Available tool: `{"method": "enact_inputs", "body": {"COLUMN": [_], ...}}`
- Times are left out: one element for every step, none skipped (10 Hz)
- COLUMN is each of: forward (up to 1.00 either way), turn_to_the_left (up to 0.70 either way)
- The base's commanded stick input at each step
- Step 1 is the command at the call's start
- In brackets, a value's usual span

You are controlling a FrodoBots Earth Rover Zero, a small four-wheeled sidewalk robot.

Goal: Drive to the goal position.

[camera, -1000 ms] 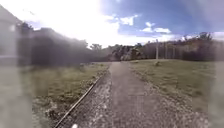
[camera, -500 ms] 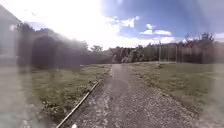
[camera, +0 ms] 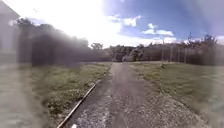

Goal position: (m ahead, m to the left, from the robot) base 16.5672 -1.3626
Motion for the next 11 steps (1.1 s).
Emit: {"method": "enact_inputs", "body": {"forward": [1.0, 1.0, 1.0, 1.0, 1.0, 1.0, 1.0, 1.0, 1.0, 1.0, 1.0], "turn_to_the_left": [0.0, 0.0, 0.0, 0.0, 0.0, 0.0, 0.0, 0.0, 0.0, 0.0, -0.01]}}
